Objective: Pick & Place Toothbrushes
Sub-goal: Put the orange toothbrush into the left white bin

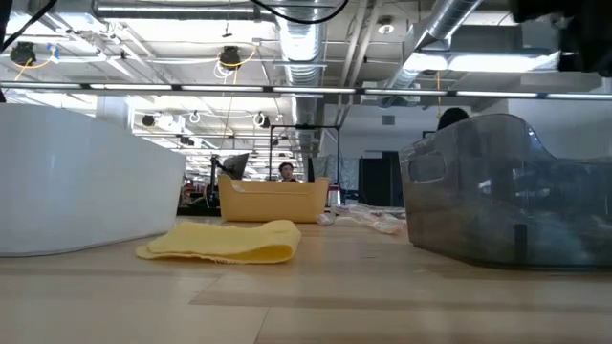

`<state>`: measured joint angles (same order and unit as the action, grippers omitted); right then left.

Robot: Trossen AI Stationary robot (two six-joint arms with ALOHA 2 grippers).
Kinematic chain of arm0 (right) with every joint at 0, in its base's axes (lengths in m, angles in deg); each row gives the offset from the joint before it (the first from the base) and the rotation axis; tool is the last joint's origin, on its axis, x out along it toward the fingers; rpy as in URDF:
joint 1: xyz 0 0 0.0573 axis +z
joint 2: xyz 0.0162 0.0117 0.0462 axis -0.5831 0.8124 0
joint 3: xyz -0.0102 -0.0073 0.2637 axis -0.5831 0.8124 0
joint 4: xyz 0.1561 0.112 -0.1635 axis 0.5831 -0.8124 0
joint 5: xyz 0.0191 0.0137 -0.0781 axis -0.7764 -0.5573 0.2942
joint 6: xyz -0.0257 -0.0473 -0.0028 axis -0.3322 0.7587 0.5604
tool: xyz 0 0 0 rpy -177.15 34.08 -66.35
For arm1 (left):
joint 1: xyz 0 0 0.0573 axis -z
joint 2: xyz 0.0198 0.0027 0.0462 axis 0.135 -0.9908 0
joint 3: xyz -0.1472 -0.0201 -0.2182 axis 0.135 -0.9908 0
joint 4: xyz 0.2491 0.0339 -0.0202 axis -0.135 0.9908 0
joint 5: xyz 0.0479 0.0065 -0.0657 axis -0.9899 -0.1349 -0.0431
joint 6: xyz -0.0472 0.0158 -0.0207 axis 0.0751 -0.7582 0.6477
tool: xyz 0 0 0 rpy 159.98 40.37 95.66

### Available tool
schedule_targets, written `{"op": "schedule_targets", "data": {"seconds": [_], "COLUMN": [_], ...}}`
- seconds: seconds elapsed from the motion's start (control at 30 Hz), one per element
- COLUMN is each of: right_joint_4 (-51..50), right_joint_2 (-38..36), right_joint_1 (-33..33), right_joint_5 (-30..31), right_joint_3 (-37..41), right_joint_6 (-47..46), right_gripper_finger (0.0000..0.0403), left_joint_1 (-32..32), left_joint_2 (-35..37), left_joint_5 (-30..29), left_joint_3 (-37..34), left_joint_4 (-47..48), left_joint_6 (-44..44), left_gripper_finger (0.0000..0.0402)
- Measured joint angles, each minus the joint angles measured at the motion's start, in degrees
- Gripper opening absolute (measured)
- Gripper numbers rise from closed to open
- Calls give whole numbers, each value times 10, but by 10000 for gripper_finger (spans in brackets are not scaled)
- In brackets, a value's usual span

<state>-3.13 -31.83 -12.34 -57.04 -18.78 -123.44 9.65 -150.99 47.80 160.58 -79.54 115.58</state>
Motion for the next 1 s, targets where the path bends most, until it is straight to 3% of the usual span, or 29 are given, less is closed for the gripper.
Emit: {"op": "schedule_targets", "data": {"seconds": [0.27,0.67,1.0], "right_joint_4": [149,413,606], "right_joint_2": [-2,-35,-17], "right_joint_1": [-136,-294,-400], "right_joint_5": [-1,-17,-17], "right_joint_3": [0,0,0], "right_joint_6": [37,-15,-60], "right_gripper_finger": [141,133,133], "left_joint_1": [-89,-251,-277], "left_joint_2": [5,5,5], "left_joint_5": [66,296,374], "left_joint_3": [0,0,0], "left_joint_4": [-1,0,0], "left_joint_6": [1,-15,-79], "left_gripper_finger": [154,154,154]}}
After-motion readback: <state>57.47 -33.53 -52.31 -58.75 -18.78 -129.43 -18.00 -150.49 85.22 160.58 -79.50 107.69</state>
